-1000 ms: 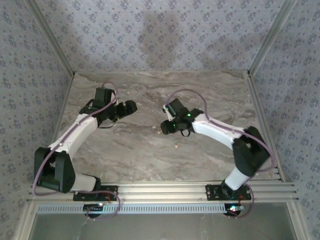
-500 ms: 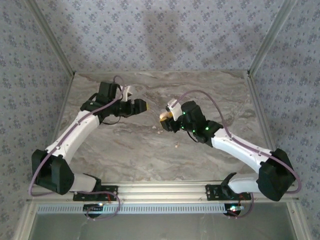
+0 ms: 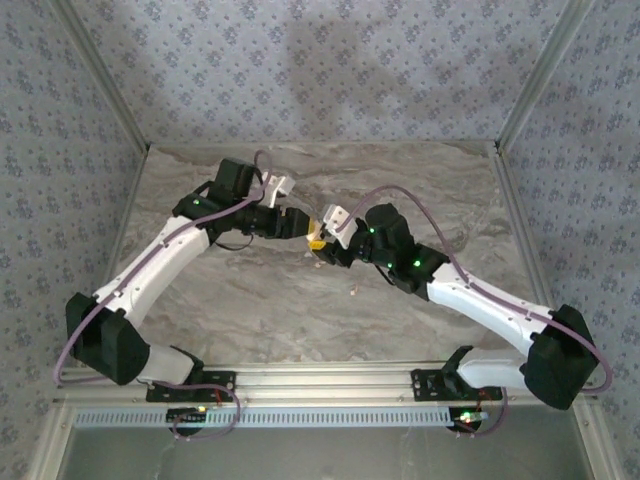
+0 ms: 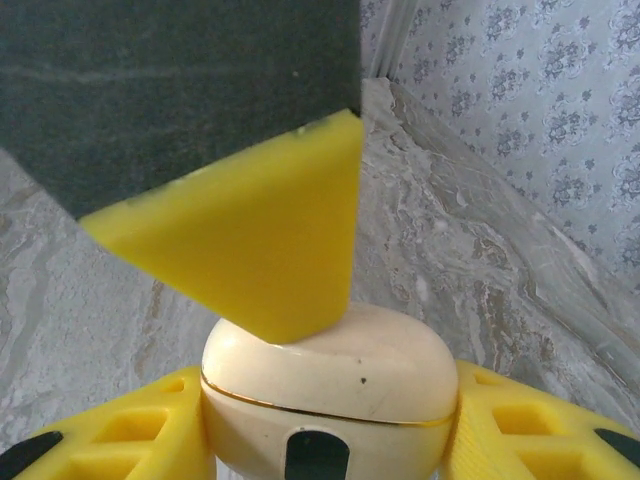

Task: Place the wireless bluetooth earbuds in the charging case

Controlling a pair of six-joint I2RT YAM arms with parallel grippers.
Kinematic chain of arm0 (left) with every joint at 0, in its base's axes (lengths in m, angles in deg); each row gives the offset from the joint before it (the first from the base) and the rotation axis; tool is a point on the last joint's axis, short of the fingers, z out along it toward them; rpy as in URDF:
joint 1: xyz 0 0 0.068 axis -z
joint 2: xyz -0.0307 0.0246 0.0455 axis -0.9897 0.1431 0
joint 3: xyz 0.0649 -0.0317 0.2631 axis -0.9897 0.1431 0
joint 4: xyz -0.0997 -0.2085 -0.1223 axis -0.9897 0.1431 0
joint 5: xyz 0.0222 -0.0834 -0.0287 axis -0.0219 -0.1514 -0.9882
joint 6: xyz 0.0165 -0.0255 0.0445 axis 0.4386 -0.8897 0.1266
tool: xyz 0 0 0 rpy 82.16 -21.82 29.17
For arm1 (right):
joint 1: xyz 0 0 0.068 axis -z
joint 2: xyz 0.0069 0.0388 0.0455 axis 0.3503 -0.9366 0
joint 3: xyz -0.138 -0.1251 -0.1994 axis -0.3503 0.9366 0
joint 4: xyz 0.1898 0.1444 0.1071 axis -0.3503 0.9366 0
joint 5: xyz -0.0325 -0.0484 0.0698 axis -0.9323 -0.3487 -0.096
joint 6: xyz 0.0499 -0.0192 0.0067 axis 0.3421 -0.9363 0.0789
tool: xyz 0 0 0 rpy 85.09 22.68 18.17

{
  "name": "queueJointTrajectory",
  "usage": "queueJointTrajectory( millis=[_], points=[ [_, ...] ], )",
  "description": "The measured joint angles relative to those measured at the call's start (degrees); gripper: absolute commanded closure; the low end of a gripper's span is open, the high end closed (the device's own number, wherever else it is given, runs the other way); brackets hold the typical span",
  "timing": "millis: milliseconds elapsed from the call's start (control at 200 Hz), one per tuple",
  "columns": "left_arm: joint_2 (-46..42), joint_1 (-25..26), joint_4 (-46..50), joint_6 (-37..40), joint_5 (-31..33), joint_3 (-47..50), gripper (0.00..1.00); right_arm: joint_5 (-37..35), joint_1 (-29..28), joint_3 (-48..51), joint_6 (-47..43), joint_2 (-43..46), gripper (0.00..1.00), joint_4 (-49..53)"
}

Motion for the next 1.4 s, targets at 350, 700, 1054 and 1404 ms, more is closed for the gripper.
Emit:
queueJointTrajectory(
  millis=[350,700,1054,1404],
  points=[
    [1.6,1.5,0.7,1.8,-0.2,-1.4,0.50,0.0,-0.5,-0.7,-0.4,-0.7,0.49,-0.2],
    [1.6,2.2,3.4,5.1,-0.2,-1.9,0.66,0.0,-0.7,-1.7,-0.3,-2.0,0.48,0.0],
    [2.1,2.3,6.0,13.9,-0.2,-3.4,0.68,1.0,0.2,-1.1,0.3,0.2,0.28,0.7],
    [3.7,2.7,12.5,34.9,-2.2,-6.1,0.67,24.6,15.4,-2.3,-4.9,12.1,0.32,10.7]
  ],
)
